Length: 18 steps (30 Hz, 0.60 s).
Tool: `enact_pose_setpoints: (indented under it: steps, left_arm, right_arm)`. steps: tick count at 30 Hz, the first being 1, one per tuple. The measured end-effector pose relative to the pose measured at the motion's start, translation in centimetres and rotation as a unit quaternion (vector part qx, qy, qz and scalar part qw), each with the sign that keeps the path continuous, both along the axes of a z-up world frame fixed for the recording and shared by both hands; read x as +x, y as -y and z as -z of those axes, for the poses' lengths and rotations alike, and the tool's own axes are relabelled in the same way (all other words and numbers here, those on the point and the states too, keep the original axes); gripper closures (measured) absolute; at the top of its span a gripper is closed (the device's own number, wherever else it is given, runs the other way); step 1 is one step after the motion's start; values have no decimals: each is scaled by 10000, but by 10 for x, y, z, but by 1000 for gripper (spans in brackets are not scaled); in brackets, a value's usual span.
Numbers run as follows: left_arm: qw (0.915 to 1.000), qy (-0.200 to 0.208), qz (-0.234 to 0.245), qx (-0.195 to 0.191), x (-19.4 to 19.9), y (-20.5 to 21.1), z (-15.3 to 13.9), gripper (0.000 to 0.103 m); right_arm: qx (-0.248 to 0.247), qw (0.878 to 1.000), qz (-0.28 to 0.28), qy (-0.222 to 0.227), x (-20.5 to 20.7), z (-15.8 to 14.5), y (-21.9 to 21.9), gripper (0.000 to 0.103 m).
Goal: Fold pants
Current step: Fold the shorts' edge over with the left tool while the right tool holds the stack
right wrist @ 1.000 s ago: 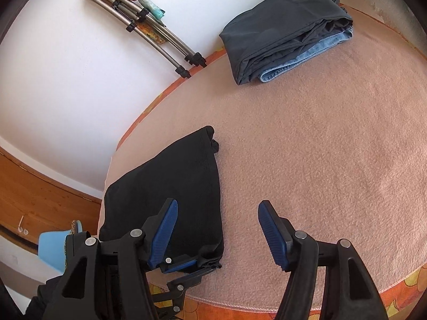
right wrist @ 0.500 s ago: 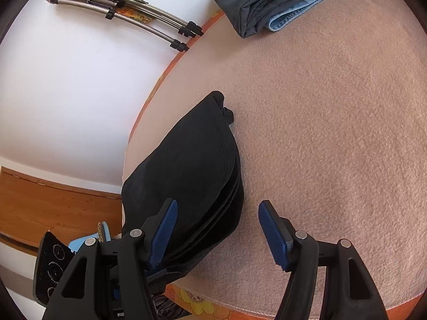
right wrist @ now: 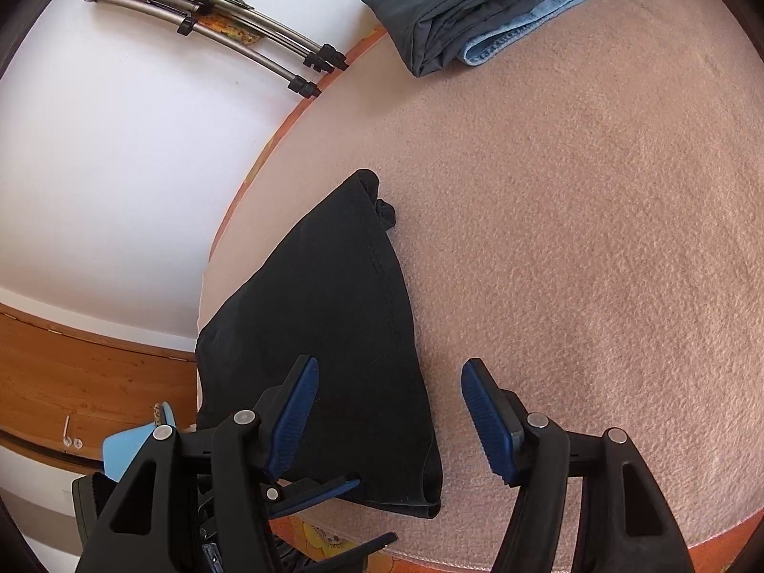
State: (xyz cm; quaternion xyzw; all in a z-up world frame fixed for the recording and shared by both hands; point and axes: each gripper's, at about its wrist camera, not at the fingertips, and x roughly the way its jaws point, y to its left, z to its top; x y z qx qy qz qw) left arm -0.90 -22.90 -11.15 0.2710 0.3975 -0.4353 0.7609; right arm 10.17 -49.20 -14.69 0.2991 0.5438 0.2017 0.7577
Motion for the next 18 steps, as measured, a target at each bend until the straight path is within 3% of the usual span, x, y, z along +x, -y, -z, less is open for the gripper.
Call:
enact_pose_setpoints:
  steps: [4, 5, 6, 7, 9, 14, 18]
  left_arm:
    - [9974, 460, 175, 536, -4, 17, 15, 59]
    - [9979, 433, 184, 438, -2, 16, 15, 66]
    - [9987, 291, 224, 359, 0, 16, 15, 90]
    - [9988, 277, 213, 341, 2, 16, 15, 99]
    - [9993, 276, 135, 198, 5, 12, 13, 99]
    - [9965, 108, -447, -692, 16, -16, -16, 99]
    - [9917, 172, -637, -1105, 16, -34, -38, 99]
  right_arm:
    - [-132, 9998, 10, 131, 0, -6, 7, 37]
    - [-152, 9998, 10, 142, 1, -7, 8, 37]
    - [-186, 9997, 4, 152, 1, -7, 8, 37]
    - [-222, 9996, -2, 163, 1, -7, 9, 37]
    - [-235, 9996, 6, 144, 1, -6, 10, 37]
    - [-89, 9999, -84, 42, 4, -1, 10, 36]
    - [171, 9997, -140, -132, 7, 5, 2, 28]
